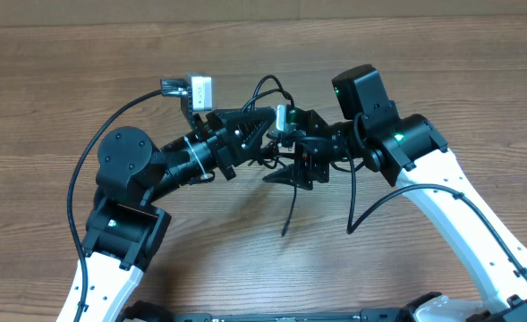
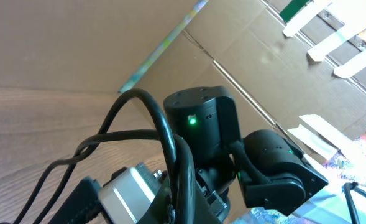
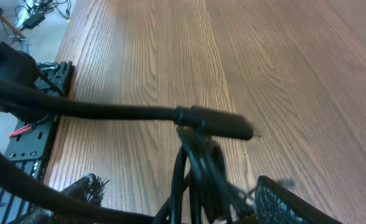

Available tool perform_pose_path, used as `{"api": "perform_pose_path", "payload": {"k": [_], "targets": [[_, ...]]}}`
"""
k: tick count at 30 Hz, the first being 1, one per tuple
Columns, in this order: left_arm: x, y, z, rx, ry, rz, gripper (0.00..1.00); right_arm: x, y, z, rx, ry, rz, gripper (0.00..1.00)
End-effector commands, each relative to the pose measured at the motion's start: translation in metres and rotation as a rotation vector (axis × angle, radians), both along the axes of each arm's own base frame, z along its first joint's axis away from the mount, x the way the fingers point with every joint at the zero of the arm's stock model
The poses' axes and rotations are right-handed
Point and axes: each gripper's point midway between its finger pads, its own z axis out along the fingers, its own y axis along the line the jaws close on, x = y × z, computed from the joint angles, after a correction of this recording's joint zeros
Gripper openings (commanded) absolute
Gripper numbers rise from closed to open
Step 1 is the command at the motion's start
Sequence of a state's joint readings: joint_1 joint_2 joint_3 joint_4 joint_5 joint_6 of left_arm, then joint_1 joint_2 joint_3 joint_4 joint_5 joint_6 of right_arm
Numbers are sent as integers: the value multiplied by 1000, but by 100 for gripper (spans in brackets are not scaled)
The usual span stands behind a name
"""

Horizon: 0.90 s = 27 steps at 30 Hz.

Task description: Untangle cables

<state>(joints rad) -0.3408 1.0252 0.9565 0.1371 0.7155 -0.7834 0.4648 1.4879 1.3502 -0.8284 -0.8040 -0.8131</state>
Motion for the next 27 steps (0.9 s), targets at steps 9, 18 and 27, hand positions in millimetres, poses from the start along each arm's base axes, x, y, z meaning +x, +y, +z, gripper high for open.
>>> {"api": "perform_pose_path", "payload": {"k": [9, 18, 27], "targets": [[-5, -2, 20, -26, -69, -14, 4, 5, 0, 7, -8, -32, -10, 34], [-4, -1, 19, 4, -116, -9, 4, -2, 3, 12, 29, -13, 21, 4], [3, 2, 5, 134, -231, 45, 58, -2, 3, 12, 34, 119, -59, 4]]}}
